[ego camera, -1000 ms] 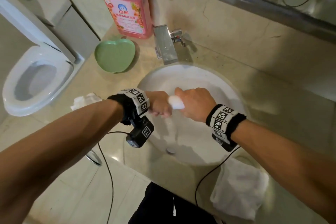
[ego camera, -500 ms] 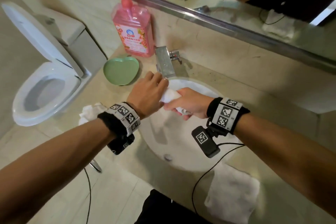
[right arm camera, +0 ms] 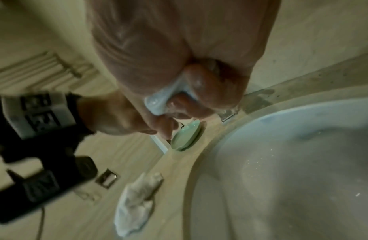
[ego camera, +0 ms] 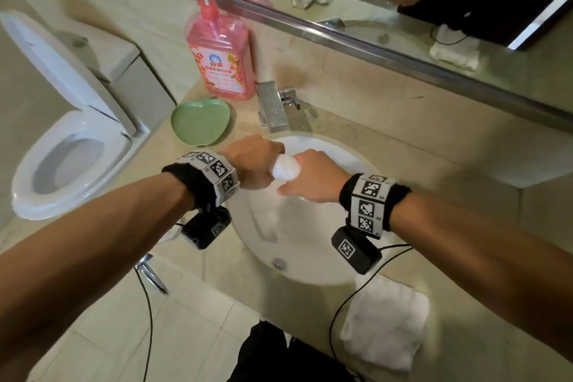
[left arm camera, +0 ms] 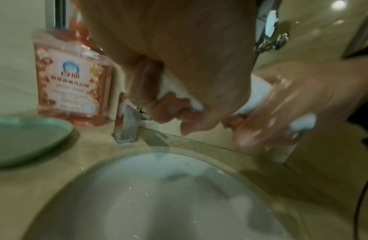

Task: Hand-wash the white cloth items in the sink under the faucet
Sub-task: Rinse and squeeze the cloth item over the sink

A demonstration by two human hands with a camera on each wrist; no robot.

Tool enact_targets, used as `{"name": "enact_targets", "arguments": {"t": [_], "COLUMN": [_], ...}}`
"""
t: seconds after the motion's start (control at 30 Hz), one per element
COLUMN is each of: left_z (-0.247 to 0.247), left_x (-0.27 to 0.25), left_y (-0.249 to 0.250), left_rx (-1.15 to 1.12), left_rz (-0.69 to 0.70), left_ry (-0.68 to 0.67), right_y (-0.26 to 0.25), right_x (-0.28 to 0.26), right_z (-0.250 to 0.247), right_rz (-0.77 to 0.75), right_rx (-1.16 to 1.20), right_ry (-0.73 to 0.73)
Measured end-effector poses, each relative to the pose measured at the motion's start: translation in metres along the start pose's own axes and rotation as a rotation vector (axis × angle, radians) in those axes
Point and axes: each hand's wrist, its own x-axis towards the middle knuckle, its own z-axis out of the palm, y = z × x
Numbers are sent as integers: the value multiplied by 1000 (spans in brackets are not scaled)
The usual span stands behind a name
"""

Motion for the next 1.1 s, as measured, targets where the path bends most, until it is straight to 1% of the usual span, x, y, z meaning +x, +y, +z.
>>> {"name": "enact_targets", "arguments": {"t": [0.07, 0.17, 0.23, 0.33, 0.4, 0.5, 0.57, 0.63, 0.67, 0.7, 0.73, 0.8, 0.83, 0.9, 0.93, 0.97, 1.03, 1.07, 1.1], "left_z": [11, 29, 38, 48, 50, 49, 50, 49, 47, 44, 38, 22, 13, -1, -6, -11, -18, -20, -21], "left_x": [1, 5, 6, 6, 8, 11, 13, 13, 12, 11, 11, 10, 8, 0, -5, -10, -21, -26, -29], "left_y": [6, 10, 12, 11, 10, 9, 8, 8, 8, 6, 2, -5, -8, -14, -16, -18, -21, -22, -22], "left_rx": [-50, -66, -98, -233, -284, -341, -393, -410, -403, -386, -356, -345, -393, -514, -520, -500, -496, -555, -666], "left_rz": [-54, -146, -180, -178, -178, -191, -224, -238, -236, -234, -228, -192, -178, -141, -107, -67, -16, -25, -66], "left_ry": [-88, -202, -252, -271, -271, -273, -279, -294, -291, -261, -218, -156, -160, -187, -173, -127, 20, 105, 185], "right_y": [9, 20, 25, 28, 30, 29, 29, 29, 28, 28, 27, 27, 28, 27, 26, 25, 20, 18, 14], "right_x": [1, 3, 6, 10, 13, 20, 24, 27, 27, 28, 29, 28, 28, 24, 21, 19, 13, 10, 6], "right_z": [5, 15, 20, 21, 19, 14, 13, 13, 13, 13, 11, 4, 0, -6, -8, -11, -15, -16, -16], "right_rz": [-58, -131, -156, -194, -230, -280, -309, -309, -300, -294, -286, -261, -259, -269, -259, -236, -181, -155, -133], "right_rx": [-193, -377, -488, -627, -691, -745, -773, -773, -763, -734, -666, -443, -338, -233, -177, -99, 58, 124, 197], "right_ry": [28, 50, 59, 74, 87, 91, 88, 93, 104, 122, 148, 182, 186, 170, 147, 111, 17, -29, -73]}}
